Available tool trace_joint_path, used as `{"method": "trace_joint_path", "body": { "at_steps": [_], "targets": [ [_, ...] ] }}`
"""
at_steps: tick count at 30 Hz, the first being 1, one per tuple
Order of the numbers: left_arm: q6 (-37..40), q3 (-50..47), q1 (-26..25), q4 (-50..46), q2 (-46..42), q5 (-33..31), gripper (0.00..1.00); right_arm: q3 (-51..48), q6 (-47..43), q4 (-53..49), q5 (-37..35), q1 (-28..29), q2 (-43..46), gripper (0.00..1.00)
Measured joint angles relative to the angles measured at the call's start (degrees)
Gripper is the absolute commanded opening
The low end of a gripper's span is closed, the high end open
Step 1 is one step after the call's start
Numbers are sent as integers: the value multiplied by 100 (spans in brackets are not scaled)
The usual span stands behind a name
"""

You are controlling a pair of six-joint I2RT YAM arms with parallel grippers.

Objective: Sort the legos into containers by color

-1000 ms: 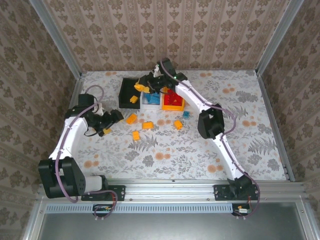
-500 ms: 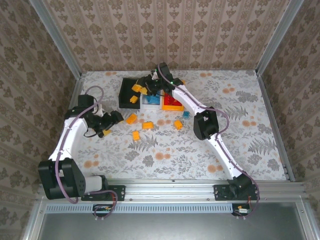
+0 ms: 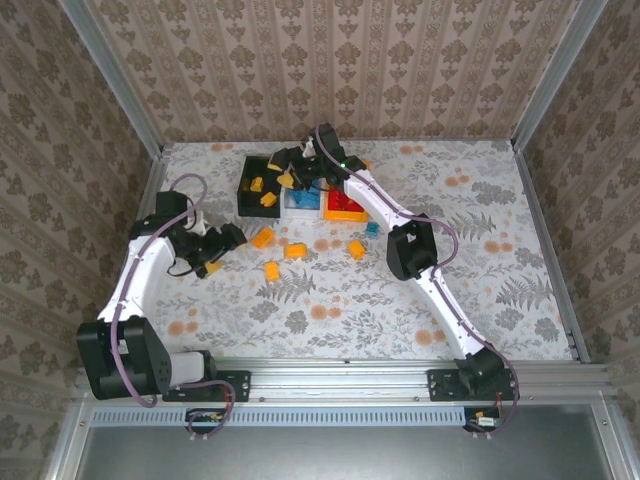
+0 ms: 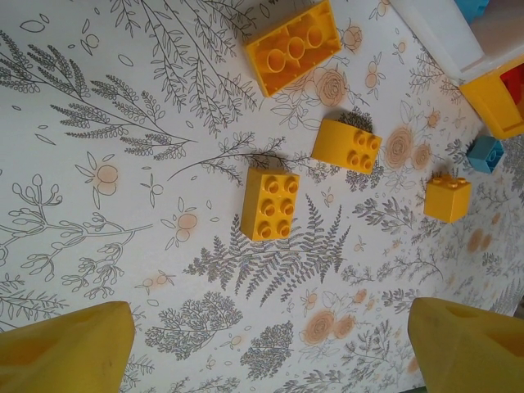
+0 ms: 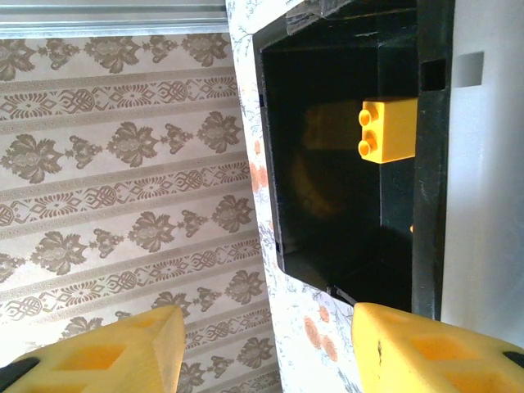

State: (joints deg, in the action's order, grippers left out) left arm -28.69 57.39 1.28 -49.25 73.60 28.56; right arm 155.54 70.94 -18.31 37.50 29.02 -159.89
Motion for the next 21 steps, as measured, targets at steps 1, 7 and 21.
{"method": "trace_joint_path", "body": {
  "at_steps": [1, 7, 21],
  "targets": [
    [0, 0, 0, 0, 2, 0, 88, 0, -2, -4, 2, -2, 0, 57],
    [-2, 0, 0, 11, 4, 4, 89, 0, -317, -295, 107, -57, 48, 58],
    [-201, 234, -275, 612, 470, 26, 90, -2190, -3307, -2800, 50, -374, 3165, 60]
  ]
}}
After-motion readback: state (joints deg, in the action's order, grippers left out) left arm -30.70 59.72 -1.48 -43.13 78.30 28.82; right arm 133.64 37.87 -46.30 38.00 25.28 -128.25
